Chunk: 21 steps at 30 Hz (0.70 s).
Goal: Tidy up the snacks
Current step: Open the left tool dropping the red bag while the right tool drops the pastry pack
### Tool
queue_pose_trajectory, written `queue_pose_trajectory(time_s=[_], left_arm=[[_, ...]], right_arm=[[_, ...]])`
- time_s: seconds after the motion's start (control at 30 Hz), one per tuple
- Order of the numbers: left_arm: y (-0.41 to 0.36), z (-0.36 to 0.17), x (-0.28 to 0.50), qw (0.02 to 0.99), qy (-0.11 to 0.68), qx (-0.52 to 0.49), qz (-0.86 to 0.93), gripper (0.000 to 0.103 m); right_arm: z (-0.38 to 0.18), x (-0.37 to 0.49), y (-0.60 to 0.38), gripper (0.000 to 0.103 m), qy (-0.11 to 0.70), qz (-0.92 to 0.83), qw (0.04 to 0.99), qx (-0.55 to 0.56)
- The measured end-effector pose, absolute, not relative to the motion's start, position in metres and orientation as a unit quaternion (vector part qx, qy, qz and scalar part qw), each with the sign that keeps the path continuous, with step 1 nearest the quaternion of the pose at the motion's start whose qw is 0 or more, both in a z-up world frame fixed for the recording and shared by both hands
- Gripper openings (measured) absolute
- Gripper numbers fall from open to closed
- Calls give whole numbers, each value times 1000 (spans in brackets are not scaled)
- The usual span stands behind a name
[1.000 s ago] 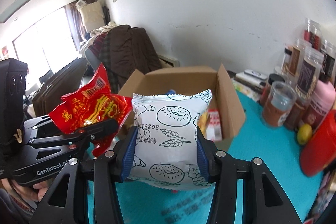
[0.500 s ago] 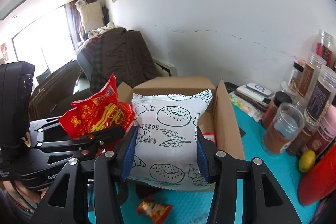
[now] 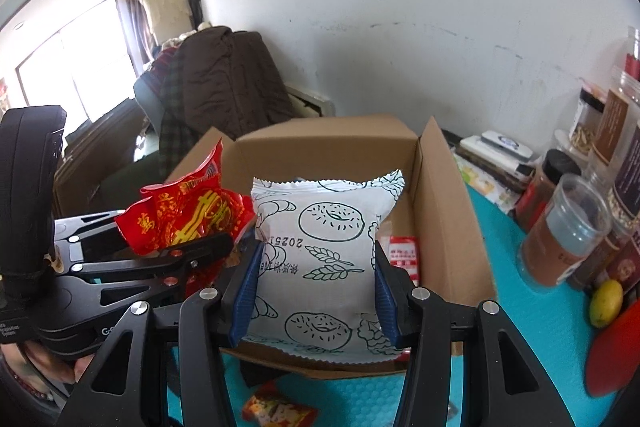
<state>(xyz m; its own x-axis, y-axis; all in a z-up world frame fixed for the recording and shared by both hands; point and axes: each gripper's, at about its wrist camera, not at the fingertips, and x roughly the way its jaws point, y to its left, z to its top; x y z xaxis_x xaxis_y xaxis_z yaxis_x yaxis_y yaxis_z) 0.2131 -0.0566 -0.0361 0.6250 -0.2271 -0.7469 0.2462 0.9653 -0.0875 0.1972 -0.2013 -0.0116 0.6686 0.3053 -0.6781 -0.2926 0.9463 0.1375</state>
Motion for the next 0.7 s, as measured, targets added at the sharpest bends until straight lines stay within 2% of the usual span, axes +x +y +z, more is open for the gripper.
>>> queue_pose_trajectory(time_s=[0.53,0.7], left_arm=[[-74,-57,231,890,442,60,-94,36],[-73,-55,233,885,456,55,-82,36]], right_arm=[[-39,213,-199,52,401,150,904,-11],[-38,213,-200,57,408,144,901,-14]])
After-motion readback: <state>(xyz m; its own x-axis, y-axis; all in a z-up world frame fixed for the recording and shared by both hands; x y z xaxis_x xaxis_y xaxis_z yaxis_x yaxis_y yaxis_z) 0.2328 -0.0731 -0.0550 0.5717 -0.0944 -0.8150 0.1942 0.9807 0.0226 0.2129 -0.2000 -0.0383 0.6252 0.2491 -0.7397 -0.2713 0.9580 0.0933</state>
